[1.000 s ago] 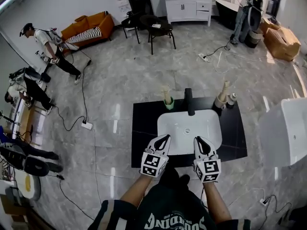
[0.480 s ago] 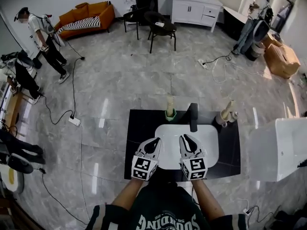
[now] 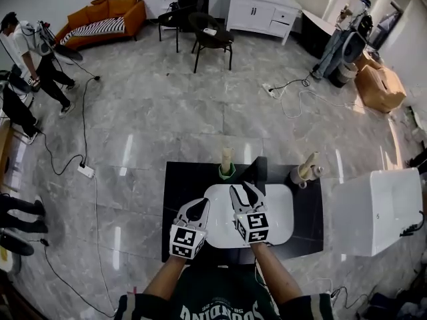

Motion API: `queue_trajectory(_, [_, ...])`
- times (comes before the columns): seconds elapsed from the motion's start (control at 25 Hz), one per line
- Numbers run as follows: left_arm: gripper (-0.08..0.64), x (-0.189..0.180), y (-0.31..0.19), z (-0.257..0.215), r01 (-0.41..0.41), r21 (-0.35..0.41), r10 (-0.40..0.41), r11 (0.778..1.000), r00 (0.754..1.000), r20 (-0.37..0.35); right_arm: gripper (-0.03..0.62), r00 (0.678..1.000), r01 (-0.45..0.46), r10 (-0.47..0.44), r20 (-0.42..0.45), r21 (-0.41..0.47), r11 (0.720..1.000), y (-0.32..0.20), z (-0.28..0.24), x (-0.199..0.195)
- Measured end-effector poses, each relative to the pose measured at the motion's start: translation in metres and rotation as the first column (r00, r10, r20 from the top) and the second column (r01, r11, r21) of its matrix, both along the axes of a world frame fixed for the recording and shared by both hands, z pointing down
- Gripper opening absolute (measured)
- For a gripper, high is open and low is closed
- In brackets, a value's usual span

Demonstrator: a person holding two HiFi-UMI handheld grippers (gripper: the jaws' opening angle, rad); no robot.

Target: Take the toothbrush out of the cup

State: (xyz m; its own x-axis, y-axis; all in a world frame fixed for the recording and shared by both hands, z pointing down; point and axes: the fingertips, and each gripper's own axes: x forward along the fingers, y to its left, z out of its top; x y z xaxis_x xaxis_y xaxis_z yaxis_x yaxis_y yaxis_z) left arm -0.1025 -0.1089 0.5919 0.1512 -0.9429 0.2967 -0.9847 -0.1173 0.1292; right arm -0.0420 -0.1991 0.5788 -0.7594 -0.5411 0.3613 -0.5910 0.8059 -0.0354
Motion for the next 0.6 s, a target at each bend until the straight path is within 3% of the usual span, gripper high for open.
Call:
queue_trajectory(0.32, [0.011,-0.017,-0.004,0.014,0.035,-0.028,-0.036,0.999,0.999,-0.012,0.161,0.999,0.013,-0.015,-0.052,-0.035,0.999,-0.047,0.028,-0.032])
queue_trajectory(0.6, [0.011,-0.043,0.000,0.020,0.090,-0.055,-0.091,0.994,0.996,-0.016,0.197,0.996,0.000,-0.010,-0.085,-0.119,0.993,-0.076,0.058,-0.055])
